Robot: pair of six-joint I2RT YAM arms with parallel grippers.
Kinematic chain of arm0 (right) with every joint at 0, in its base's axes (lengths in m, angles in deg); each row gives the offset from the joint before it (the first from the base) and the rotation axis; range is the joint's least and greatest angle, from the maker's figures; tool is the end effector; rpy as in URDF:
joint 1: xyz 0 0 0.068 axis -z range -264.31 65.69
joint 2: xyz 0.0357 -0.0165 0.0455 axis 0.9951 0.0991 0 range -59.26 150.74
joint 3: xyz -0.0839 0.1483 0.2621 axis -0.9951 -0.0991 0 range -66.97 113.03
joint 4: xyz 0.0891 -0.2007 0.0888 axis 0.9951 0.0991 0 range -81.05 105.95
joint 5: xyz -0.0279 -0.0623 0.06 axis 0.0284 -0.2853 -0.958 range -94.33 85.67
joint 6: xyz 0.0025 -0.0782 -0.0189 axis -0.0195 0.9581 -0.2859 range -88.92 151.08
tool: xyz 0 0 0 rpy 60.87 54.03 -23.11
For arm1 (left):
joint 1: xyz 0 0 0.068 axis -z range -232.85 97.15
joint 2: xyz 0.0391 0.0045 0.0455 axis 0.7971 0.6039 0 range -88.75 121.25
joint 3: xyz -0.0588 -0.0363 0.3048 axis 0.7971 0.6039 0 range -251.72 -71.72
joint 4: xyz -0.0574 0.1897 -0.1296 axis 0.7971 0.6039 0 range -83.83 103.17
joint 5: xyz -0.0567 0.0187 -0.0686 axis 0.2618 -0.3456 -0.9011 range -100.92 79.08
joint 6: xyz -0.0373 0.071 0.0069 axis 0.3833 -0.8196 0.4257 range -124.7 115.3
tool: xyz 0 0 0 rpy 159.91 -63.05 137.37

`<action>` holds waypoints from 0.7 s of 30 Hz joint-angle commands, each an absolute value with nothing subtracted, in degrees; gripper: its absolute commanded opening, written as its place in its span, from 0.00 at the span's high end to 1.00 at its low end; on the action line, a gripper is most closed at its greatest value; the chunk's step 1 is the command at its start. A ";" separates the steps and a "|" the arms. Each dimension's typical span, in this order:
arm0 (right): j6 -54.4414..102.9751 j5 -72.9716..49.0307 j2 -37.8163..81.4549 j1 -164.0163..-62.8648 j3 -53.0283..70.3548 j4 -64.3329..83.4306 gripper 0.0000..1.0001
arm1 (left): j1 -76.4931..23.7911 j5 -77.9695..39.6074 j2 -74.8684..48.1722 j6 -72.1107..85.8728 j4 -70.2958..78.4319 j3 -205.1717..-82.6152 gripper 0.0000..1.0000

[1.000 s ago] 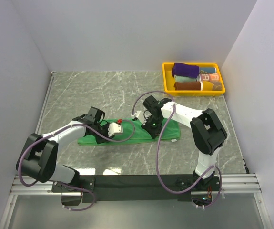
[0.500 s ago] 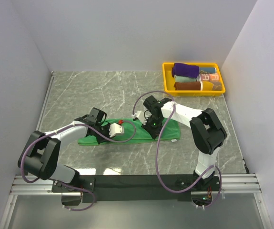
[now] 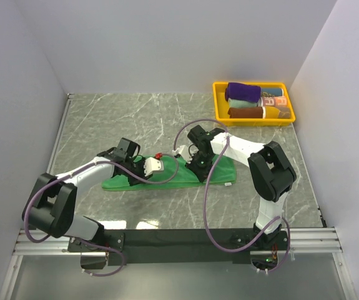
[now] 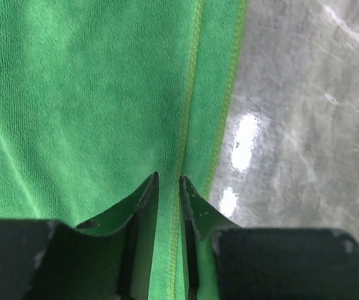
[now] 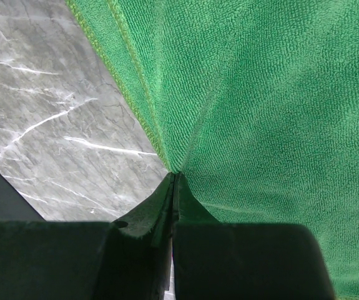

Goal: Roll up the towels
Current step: Fold the towel

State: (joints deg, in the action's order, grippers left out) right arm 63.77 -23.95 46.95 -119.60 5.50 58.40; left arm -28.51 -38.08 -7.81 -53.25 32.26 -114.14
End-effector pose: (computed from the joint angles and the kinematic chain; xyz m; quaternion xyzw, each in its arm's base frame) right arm 0.2614 0.2135 0.1964 -0.5583 0.8099 0.1714 0.0547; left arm 0.2043 -0.1273 0.2027 0.6049 0.7322 -0.1791 0.2568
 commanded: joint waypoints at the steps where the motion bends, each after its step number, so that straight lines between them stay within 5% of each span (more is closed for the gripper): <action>1: 63.25 -24.63 47.44 -119.12 8.00 58.97 1.00 | -27.89 -39.22 -6.32 -52.24 30.96 -115.58 0.75; 14: 64.92 -25.86 47.53 -119.12 7.74 59.05 1.00 | -27.45 -36.06 -3.24 -54.27 30.43 -113.65 0.75; 21: 66.41 -27.09 47.44 -118.94 7.56 59.41 1.00 | -27.45 -36.67 -3.06 -54.18 31.83 -114.44 0.85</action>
